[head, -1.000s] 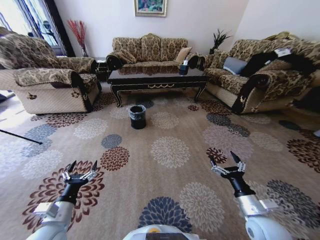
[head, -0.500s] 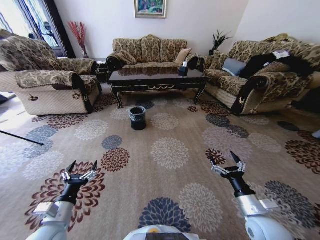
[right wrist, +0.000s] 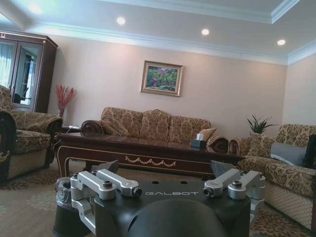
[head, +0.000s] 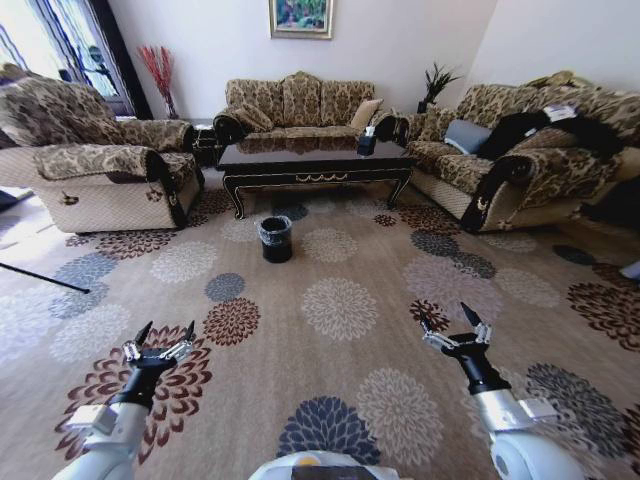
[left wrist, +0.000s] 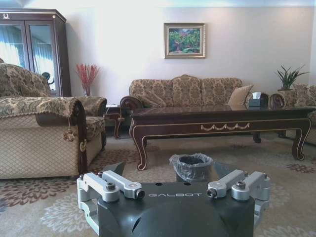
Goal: Move to the front of the table and pick up the trash from the floor, then place it into the trash bin.
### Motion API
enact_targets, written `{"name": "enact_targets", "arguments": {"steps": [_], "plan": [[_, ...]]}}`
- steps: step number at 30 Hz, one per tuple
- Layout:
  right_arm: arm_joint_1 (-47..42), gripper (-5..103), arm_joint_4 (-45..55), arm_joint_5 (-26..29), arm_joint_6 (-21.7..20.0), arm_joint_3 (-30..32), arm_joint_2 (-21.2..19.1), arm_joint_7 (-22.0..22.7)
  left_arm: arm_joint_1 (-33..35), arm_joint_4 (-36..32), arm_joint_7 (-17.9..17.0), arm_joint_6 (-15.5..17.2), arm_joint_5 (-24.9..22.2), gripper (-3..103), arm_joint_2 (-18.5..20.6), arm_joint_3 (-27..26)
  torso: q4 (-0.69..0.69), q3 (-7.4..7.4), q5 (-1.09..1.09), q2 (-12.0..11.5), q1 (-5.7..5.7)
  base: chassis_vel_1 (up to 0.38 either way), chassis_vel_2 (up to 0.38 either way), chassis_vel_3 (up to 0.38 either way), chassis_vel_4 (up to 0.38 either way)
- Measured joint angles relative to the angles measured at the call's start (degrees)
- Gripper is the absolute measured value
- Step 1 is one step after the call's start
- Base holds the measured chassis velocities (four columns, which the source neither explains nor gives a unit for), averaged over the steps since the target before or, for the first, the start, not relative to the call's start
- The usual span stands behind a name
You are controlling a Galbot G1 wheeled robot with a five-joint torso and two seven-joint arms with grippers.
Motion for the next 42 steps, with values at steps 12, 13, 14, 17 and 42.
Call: {"name": "enact_targets", "arguments": {"steps": [12,13,14,17,42], "plan": [[0.0,100,0.0,0.0,0.0,0.0,0.0,0.0,0.0,0.0,0.0,0.0,0.0,100,0.0,0.0,0.0,1.83,0.0,2.7,0.91,0.0,0.0,0.0,0.0],[0.0,100,0.0,0.0,0.0,0.0,0.0,0.0,0.0,0.0,0.0,0.0,0.0,100,0.0,0.0,0.0,2.01,0.0,3.0,1.01,0.0,0.0,0.0,0.0],[0.0,100,0.0,0.0,0.0,0.0,0.0,0.0,0.0,0.0,0.0,0.0,0.0,100,0.0,0.0,0.0,2.2,0.0,3.3,1.1,0.0,0.0,0.0,0.0],[0.0,100,0.0,0.0,0.0,0.0,0.0,0.0,0.0,0.0,0.0,0.0,0.0,100,0.0,0.0,0.0,2.62,0.0,3.9,1.31,0.0,0.0,0.0,0.0],[0.0,100,0.0,0.0,0.0,0.0,0.0,0.0,0.0,0.0,0.0,0.0,0.0,100,0.0,0.0,0.0,6.24,0.0,9.7,3.5,0.0,0.0,0.0,0.0]]}}
